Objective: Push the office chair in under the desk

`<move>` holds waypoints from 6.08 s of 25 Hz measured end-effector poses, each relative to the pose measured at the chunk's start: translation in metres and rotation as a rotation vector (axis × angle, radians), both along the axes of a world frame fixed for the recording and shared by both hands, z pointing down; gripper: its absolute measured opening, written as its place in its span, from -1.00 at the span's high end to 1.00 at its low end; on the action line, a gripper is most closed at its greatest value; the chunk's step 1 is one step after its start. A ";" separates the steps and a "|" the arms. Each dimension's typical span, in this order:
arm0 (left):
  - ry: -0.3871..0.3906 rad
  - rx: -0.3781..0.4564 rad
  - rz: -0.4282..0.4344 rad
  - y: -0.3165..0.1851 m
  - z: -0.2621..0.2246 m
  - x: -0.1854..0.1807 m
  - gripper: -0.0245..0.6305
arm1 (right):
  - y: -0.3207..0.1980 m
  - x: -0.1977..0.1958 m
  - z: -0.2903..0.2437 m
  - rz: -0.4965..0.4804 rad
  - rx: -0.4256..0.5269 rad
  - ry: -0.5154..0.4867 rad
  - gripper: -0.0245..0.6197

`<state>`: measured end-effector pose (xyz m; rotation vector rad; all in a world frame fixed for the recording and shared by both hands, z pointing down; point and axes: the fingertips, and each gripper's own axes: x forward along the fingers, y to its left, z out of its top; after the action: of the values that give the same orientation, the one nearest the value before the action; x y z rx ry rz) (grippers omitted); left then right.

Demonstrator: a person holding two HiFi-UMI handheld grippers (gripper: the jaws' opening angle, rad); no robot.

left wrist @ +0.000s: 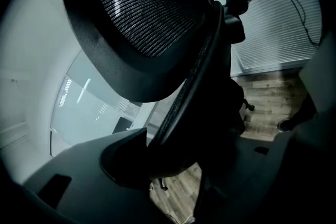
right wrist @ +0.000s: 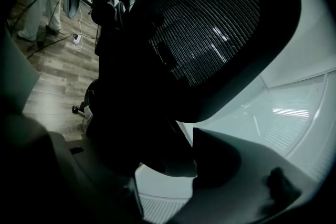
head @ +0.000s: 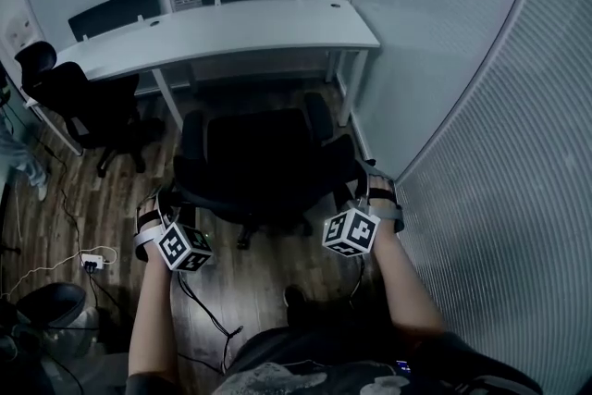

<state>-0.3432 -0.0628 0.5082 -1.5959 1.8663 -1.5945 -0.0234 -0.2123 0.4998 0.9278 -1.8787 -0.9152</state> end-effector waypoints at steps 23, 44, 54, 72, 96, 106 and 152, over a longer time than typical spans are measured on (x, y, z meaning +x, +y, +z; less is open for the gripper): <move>0.005 -0.010 -0.009 -0.174 0.000 -0.058 0.11 | -0.174 -0.060 -0.001 0.014 -0.002 0.011 0.06; 0.006 0.075 0.098 -0.336 0.005 -0.135 0.11 | -0.316 -0.131 0.009 0.097 -0.015 0.048 0.06; -0.005 0.101 0.140 -0.420 0.003 -0.169 0.12 | -0.394 -0.160 0.010 0.152 -0.018 0.062 0.06; -0.009 0.090 0.164 -0.509 0.003 -0.217 0.13 | -0.477 -0.203 0.006 0.204 0.005 0.074 0.06; -0.022 0.069 0.108 -0.625 0.004 -0.242 0.13 | -0.602 -0.235 0.006 0.124 0.051 0.021 0.06; -0.028 0.055 0.094 -0.654 0.006 -0.254 0.14 | -0.635 -0.247 0.006 0.105 0.061 0.012 0.06; 0.318 0.428 0.073 -0.508 -0.075 -0.204 0.64 | -0.471 -0.224 -0.059 0.199 -0.103 -0.496 0.16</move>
<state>-0.5474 -0.5711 0.4328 -1.7596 2.0906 -0.8649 -0.2471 -0.6835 0.4405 1.3393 -2.1655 -0.4901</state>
